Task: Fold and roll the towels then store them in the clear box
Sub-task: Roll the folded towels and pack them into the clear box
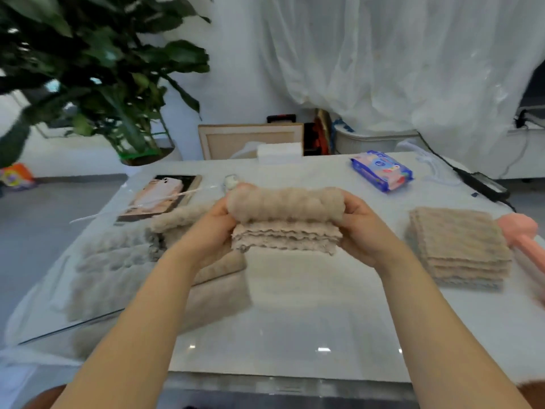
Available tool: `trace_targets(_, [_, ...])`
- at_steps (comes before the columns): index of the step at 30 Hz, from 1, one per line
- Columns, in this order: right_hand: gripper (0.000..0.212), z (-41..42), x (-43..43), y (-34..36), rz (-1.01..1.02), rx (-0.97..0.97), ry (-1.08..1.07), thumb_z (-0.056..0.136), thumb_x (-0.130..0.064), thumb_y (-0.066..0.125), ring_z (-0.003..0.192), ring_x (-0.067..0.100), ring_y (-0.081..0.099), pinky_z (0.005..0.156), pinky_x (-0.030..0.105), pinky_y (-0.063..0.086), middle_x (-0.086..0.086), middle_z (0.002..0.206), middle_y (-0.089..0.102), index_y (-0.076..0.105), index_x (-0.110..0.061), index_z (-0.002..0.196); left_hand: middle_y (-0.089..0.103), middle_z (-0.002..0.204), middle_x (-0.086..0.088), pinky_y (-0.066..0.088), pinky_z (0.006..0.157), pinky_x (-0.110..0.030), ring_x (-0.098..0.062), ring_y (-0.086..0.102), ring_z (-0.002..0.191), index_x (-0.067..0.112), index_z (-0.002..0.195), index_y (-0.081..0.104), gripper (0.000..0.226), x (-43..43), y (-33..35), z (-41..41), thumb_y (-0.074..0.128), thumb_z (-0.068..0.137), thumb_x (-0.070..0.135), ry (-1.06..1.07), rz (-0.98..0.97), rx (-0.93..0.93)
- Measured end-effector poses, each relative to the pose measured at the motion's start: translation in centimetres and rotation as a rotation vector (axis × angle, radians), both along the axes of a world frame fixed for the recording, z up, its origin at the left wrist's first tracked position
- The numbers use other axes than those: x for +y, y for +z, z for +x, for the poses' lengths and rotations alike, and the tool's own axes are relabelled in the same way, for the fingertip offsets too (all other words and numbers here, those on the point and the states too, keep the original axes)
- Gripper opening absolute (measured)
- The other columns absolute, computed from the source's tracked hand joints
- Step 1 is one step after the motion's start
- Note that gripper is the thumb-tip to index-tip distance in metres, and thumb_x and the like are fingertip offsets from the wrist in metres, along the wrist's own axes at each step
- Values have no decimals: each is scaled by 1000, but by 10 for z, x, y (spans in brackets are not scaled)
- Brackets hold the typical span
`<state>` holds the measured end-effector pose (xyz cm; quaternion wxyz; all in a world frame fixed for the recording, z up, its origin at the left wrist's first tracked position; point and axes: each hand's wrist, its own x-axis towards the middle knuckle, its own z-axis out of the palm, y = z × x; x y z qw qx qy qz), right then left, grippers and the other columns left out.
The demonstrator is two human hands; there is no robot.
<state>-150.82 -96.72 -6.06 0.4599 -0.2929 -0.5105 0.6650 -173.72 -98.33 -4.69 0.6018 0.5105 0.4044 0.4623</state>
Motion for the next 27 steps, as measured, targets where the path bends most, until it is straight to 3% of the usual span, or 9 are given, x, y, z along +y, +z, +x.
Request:
trace_targets(3, [54, -57, 14, 11, -64, 14, 182, 81, 21, 34, 77, 20, 67, 63, 27, 56, 7, 86, 71, 74, -14, 73, 65, 72, -3, 50, 49, -21, -15, 62, 59, 19, 74, 65, 32, -9, 9, -58, 43, 92, 4, 63, -29, -67])
trace_targets(6, [34, -101, 36, 25, -125, -20, 258, 77, 0, 38, 86, 33, 55, 70, 38, 54, 20, 97, 59, 71, -6, 77, 70, 83, -10, 57, 56, -27, -20, 69, 69, 10, 86, 67, 28, -8, 17, -111, 39, 88, 8, 85, -105, -240])
trace_targets(8, [19, -136, 51, 33, -114, -169, 237, 82, -17, 51, 83, 29, 52, 67, 35, 54, 14, 89, 56, 67, -6, 80, 70, 91, -13, 59, 62, -32, -24, 69, 77, 5, 90, 69, 29, -5, 21, -145, 45, 81, 17, 80, -132, -278])
trace_targets(11, [18, -177, 69, 40, 87, -571, 192, 92, -21, 57, 66, 14, 51, 57, 24, 49, -1, 69, 53, 60, -12, 77, 64, 79, -4, 51, 52, -22, -15, 61, 64, 11, 80, 65, 27, 11, 19, -172, 54, 87, 35, 185, -168, 79])
trace_targets(14, [5, -209, 80, 36, 251, -845, 183, 90, -12, 57, 62, 12, 47, 57, 23, 42, 1, 75, 51, 54, -10, 87, 55, 77, 6, 37, 49, -16, -9, 46, 62, 18, 83, 57, 12, 30, 1, -184, 58, 92, 24, 281, -53, 612])
trace_targets(17, [25, -229, 91, 16, 284, -1023, 196, 87, -13, 60, 65, 15, 47, 57, 27, 40, 4, 82, 51, 47, -13, 107, 54, 105, 3, 47, 72, -29, -13, 53, 86, 23, 109, 52, 30, 41, -29, -200, 68, 85, 30, 273, -110, 766])
trace_targets(20, [52, -238, 96, -3, 345, -1279, 341, 84, -12, 59, 93, 21, 56, 75, 34, 47, 5, 110, 55, 39, -18, 132, 45, 127, 1, 43, 93, -32, -18, 49, 111, 26, 136, 38, 68, 44, -43, -199, 75, 79, 31, 93, -185, 1027])
trace_targets(22, [53, -244, 94, -9, 417, -1442, 393, 83, -6, 56, 109, 24, 54, 83, 34, 48, 5, 125, 52, 44, -13, 134, 43, 137, -3, 40, 94, -31, -21, 47, 118, 23, 141, 33, 77, 45, -48, -191, 76, 78, 29, 47, -151, 1149])
trace_targets(27, [35, -257, 88, -26, 533, -1601, 391, 86, -13, 49, 103, 25, 52, 80, 34, 46, 9, 120, 51, 46, -10, 121, 50, 127, -8, 43, 81, -32, -23, 50, 108, 16, 132, 35, 70, 47, -61, -183, 77, 77, 25, 64, -67, 1258])
